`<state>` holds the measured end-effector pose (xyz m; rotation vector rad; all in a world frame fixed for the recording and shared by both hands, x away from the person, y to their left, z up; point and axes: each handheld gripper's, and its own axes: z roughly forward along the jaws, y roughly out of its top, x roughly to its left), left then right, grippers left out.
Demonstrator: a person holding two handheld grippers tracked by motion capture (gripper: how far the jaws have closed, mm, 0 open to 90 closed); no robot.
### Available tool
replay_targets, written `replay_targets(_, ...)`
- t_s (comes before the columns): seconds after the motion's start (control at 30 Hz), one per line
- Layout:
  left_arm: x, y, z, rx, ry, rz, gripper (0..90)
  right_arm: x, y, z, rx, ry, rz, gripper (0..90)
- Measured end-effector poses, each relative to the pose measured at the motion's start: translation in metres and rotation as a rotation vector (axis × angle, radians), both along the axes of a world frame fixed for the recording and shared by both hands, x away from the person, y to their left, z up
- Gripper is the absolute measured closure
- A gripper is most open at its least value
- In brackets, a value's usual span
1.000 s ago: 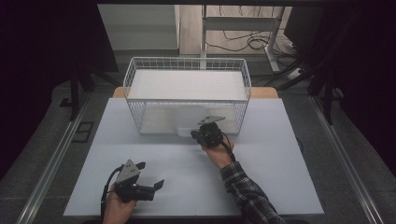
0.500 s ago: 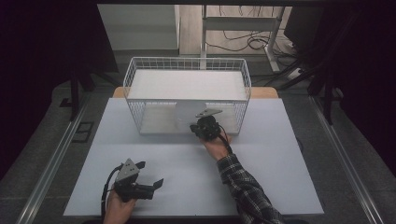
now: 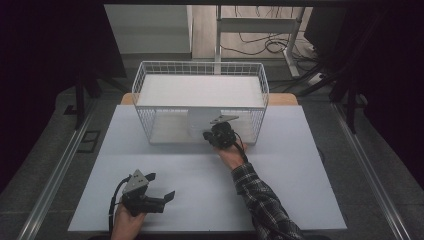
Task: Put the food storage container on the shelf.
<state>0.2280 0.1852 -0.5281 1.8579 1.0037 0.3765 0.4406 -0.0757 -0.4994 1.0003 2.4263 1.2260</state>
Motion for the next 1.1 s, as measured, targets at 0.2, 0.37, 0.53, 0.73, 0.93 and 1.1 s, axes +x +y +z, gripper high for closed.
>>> replay_targets(0.2, 0.0, 0.0, 0.0, -0.004, 0.001, -0.001, 3.0, 0.001, 0.01, 0.0, -0.01, -0.003, 0.005, 88.0)
replay_targets(0.37, 0.0, 0.0, 0.0, -0.006, 0.0, -0.001, 3.1, 0.002, 0.013, 0.0, -0.017, -0.004, 0.006, 87.4)
replay_targets(0.53, 0.0, 0.0, 0.0, -0.001, 0.01, -0.003, 3.0, -0.002, 0.012, 0.002, -0.021, -0.011, 0.017, 81.8)
replay_targets(0.73, 0.0, -0.001, 0.0, 0.002, 0.025, -0.003, 2.8, -0.009, 0.01, 0.005, -0.019, -0.016, 0.023, 66.7)
replay_targets(0.93, 0.0, -0.002, 0.001, -0.004, 0.032, -0.009, 2.5, -0.015, 0.006, 0.008, -0.012, -0.015, 0.026, 56.0)
replay_targets(1.1, 0.0, -0.002, 0.001, -0.011, 0.038, -0.012, 2.4, -0.023, 0.003, 0.011, -0.017, -0.014, 0.04, 43.7)
